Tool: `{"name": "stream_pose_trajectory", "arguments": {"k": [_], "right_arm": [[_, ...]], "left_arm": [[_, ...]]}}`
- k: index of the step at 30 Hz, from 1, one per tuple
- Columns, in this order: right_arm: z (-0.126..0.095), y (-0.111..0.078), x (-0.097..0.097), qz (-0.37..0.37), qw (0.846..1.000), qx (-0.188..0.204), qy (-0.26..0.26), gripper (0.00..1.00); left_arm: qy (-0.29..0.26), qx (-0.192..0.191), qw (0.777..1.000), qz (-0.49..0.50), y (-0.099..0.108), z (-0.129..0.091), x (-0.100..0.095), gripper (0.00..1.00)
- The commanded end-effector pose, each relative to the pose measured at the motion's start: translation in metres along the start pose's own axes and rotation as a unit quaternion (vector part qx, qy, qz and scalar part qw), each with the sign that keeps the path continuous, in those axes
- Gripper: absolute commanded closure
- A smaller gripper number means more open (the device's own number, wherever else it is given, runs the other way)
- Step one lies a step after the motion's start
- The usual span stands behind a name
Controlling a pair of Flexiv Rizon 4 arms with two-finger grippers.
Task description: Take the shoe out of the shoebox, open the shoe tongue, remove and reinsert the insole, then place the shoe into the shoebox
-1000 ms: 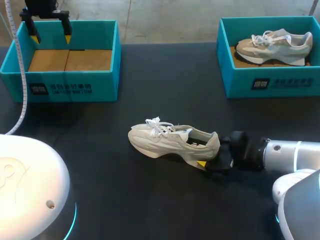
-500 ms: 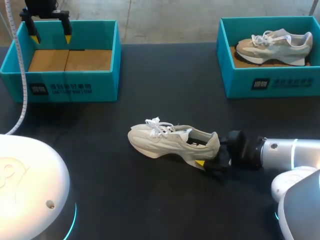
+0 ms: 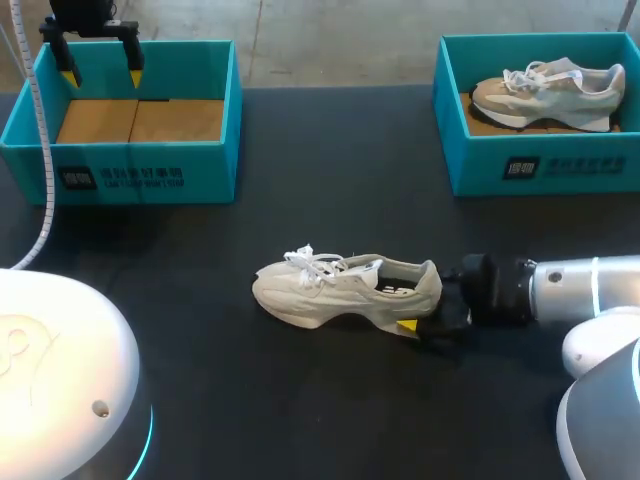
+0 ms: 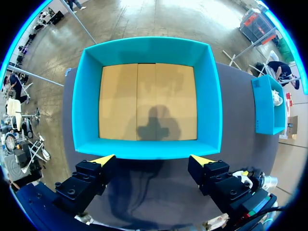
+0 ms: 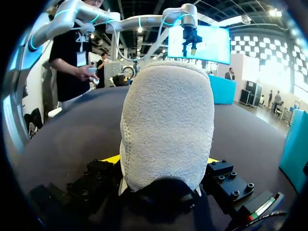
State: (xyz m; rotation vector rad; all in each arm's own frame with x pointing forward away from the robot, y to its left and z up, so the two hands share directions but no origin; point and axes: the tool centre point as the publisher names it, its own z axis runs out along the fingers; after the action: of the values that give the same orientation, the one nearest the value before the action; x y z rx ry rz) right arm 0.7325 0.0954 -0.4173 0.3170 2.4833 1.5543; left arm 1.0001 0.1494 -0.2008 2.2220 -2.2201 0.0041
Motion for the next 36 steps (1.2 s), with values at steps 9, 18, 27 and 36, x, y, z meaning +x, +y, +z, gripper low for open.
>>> {"name": "stream_pose_trajectory", "arguments": {"k": [9,18,27,36], "right_arm": [[-0.002,0.005,-0.006,-0.035,0.997,0.001,0.074,1.0],[0.001,0.001,0.001,-0.043,0.995,-0.002,0.089,1.0],[0.002,-0.002,0.003,-0.047,0.994,0.002,0.097,1.0],[0.002,-0.002,0.003,-0.047,0.994,0.002,0.097,1.0]], "left_arm": [[0.0,0.0,1.0,0.0,0.0,0.0,0.0,0.0],[0.0,0.0,1.0,0.0,0.0,0.0,0.0,0.0],[0.0,0.0,1.0,0.0,0.0,0.0,0.0,0.0],[0.0,0.0,1.0,0.0,0.0,0.0,0.0,0.0]]}}
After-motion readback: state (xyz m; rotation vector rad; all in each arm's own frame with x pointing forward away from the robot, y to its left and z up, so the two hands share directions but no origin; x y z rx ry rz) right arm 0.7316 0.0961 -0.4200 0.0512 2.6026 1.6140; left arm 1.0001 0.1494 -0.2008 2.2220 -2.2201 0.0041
